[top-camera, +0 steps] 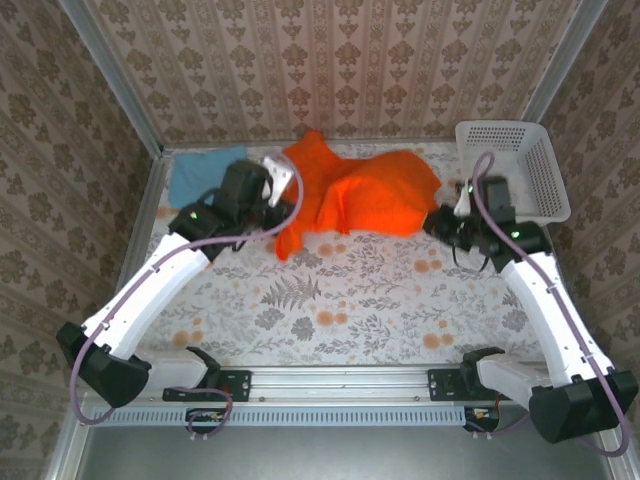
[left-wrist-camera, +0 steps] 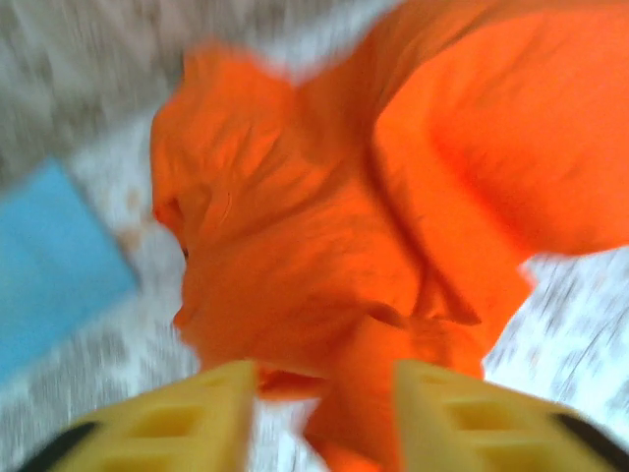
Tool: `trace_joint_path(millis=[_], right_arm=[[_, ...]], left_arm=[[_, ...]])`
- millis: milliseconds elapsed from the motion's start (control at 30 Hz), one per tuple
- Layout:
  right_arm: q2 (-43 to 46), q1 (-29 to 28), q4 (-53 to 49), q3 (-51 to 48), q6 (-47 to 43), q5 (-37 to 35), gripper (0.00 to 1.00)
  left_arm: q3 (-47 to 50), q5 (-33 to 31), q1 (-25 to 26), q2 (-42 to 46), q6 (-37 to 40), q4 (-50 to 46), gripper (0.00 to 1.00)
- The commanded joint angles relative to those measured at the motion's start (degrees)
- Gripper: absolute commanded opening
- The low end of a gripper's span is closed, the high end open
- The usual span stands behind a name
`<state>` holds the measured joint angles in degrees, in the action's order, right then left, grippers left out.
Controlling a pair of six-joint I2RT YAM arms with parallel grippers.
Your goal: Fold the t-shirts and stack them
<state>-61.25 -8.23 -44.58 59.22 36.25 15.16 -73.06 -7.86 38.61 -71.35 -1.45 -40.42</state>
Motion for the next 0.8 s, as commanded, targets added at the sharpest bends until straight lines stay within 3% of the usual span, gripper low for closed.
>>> trace_joint_path(millis=[0, 33, 67, 133, 267, 367, 633, 767], right_arm=[[2.0, 1.41, -7.92, -8.09, 2.13, -6.17, 0.38], [2.05, 2.53, -8.95, -9.67, 2.7, -6.39, 0.45], [1.85, 3.8, -10.0, -10.73, 3.47, -6.62, 0.53], [1.04, 5.07, -12.48, -10.44, 5.58, -10.35, 0.64], [-1.29, 6.21, -9.06, -6.82, 6.28, -11.42, 0.67], [-5.49, 5.88, -4.78, -4.48, 6.79, -8.63, 0.66], [-24.49, 0.81, 1.75, 1.04, 3.99, -7.31, 0.52], [-31.89, -1.76, 3.57, 1.88, 2.27, -7.82, 0.44]], left_arm=[[8.22, -7.55, 0.58, 4.14, -4.48, -3.12, 0.72], [8.61, -10.18, 0.59, 4.96, -5.27, -3.33, 0.88], [8.24, -12.2, 0.23, 5.4, -5.79, -3.28, 0.95], [6.44, -11.62, -1.35, 4.95, -5.47, -1.66, 1.0], [1.8, -4.64, -8.06, -1.43, -10.16, 0.84, 1.0], [-3.42, -0.71, -11.96, -9.99, -13.93, 0.12, 0.97], [-16.05, 10.72, -18.58, -35.86, -22.69, -5.2, 0.6], [-19.05, 10.82, -19.96, -43.39, -24.89, -8.02, 0.61]])
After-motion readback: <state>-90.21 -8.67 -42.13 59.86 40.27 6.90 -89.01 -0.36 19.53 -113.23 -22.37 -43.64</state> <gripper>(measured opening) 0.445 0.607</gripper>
